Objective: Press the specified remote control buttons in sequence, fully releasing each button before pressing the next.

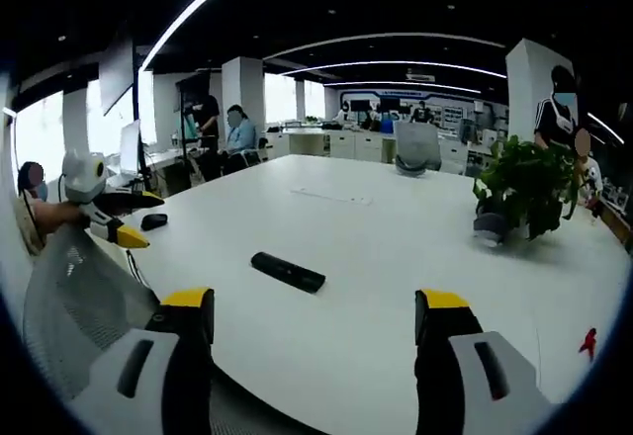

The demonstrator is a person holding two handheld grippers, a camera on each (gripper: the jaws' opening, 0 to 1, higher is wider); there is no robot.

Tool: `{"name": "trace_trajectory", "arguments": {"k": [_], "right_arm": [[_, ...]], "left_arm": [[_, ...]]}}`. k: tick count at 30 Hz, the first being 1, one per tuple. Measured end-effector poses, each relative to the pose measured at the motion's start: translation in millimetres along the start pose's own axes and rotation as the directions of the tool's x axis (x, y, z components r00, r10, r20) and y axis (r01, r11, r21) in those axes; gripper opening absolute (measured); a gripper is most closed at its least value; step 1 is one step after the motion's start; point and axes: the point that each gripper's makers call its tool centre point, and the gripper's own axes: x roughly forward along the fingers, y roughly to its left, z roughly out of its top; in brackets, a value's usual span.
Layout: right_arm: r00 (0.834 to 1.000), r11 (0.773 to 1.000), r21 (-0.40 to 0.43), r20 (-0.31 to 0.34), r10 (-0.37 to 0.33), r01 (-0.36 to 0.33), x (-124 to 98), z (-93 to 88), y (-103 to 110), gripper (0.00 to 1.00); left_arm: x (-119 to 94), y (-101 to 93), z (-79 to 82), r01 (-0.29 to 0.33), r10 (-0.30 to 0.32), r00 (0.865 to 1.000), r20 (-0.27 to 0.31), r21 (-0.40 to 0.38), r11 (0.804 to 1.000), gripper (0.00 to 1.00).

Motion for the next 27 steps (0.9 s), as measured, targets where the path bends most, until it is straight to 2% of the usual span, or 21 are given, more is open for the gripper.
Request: {"name": "trace_trajectory", "arguments": {"k": [23, 27], "right_arm": [[1.000, 1.000, -0.002, 0.002, -0.005, 0.005, -0.4, 0.1, -1.6, 0.86], [1.000, 1.000, 0.000, -0.002, -0.002, 0.002, -0.1, -0.7, -1.4, 0.86]], "left_arm": [[0.4, -0.1, -0.6, -0.003, 0.003, 1.000, -0.005, 0.006, 1.000, 0.88], [-0.3, 2.5, 1.2, -0.010, 0.011, 1.000, 0.007, -0.029, 1.000, 0.88]]}}
